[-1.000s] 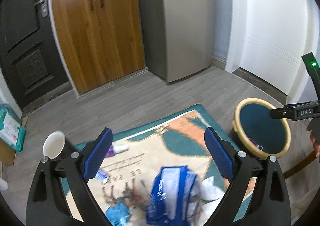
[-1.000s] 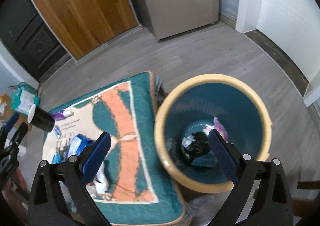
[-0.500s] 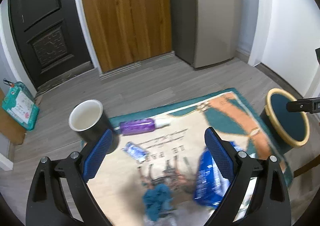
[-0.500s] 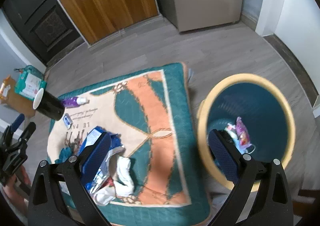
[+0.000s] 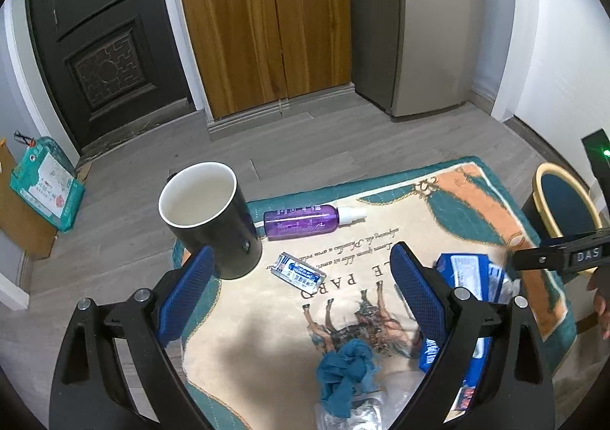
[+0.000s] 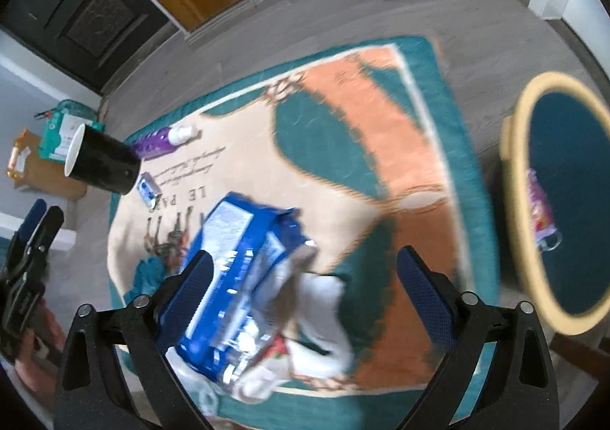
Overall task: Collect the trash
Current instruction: 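Grasp the blue wipes pack with the right tool and lift it, then grasp the small blue-white box with the left tool while the right tool holds the wipes pack, then carry box and wipes pack over the wastebasket and open both tools to drop them, then move both tools back over the mat toward the teal cloth and white tissue, then grasp the teal cloth with the left tool while the right tool grasps the white tissue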
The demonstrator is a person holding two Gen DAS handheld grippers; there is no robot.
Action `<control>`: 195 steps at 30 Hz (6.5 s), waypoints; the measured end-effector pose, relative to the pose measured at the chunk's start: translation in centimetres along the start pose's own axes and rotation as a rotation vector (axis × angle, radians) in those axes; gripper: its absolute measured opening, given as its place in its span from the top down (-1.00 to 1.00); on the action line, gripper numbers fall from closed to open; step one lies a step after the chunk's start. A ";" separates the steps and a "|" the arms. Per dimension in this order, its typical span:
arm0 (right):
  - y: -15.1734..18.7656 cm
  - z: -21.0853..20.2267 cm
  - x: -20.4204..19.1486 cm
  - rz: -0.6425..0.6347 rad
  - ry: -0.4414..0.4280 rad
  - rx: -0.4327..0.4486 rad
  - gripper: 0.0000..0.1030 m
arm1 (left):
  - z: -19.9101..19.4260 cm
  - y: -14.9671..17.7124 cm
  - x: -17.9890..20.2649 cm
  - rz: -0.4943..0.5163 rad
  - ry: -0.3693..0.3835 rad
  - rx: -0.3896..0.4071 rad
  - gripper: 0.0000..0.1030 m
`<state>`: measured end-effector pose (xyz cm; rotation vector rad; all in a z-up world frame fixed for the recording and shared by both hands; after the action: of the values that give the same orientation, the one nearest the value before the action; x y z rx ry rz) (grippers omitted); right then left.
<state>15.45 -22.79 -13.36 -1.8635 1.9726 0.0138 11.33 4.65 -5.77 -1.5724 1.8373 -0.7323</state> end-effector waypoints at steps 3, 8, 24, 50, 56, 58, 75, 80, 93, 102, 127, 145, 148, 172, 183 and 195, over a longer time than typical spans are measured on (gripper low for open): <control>0.3 1.6 -0.8 0.013 -0.002 -0.035 -0.79 | 0.4 0.4 0.1 0.035 -0.001 -0.012 -0.78; 1.4 4.3 -1.1 0.099 -0.064 -0.123 -0.28 | 1.0 0.7 -0.4 0.056 0.001 -0.023 -0.78; -4.6 -5.3 -1.6 0.056 -0.174 0.184 0.59 | 3.2 -0.4 -4.4 -0.170 0.004 -0.060 -0.78; -6.7 -4.3 2.7 0.042 -0.087 0.168 0.59 | 14.2 3.8 0.7 -0.088 -0.166 -0.293 -0.35; -6.8 -4.2 2.3 0.031 -0.092 0.168 0.59 | 14.3 4.4 -0.9 -0.171 -0.123 -0.316 -0.02; -6.7 -4.0 2.3 0.024 -0.091 0.167 0.59 | 14.2 4.5 -1.0 -0.176 -0.106 -0.318 0.19; -6.7 -6.6 2.9 0.000 -0.090 0.228 0.59 | 8.8 0.1 3.2 -0.028 -0.065 -0.162 0.54; -6.6 -8.3 4.6 0.014 -0.081 0.255 0.59 | 7.0 -2.1 5.7 -0.015 -0.020 -0.105 0.54; -6.6 -14.8 12.6 0.089 -0.026 0.389 0.59 | 1.9 -8.1 18.3 0.082 0.263 0.065 0.54; -6.0 -19.6 21.1 0.168 0.111 0.472 0.59 | 0.3 -9.1 28.6 0.189 0.464 0.102 0.54; -3.4 -15.1 28.5 0.151 0.342 0.256 0.22 | 3.7 -4.3 40.5 0.385 0.595 0.019 0.37; -6.4 -17.4 18.9 0.074 0.150 0.417 -0.86 | -0.5 -9.8 24.5 0.199 0.350 0.101 -0.73; -6.4 -16.7 15.9 0.032 0.107 0.414 -0.86 | -1.5 -10.6 20.3 0.181 0.284 0.119 -0.78; 1.6 -3.3 3.5 -0.114 0.062 0.141 -0.84 | 3.2 -3.2 -2.1 -0.041 0.033 -0.053 -0.79; 4.1 1.7 3.3 -0.156 0.072 -0.048 0.10 | 4.9 1.6 1.1 -0.024 0.153 -0.248 -0.63; 2.3 -0.5 1.7 -0.183 0.003 0.084 0.97 | 6.3 7.8 4.8 0.090 0.157 -0.475 -0.20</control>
<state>13.05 -24.34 -14.05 -1.9824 1.7689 -0.1237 10.39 0.87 -16.22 -1.7409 2.3061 -0.4025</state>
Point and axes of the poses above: each gripper's, at about its wrist camera, not at the fingertips, and z roughly the way its jaws point, x to its right, y to its underside, the point moved 4 cm from there along z, roughly the way its jaws point, and after that the axes turned 5 degrees about x, right-handed, at the moved point
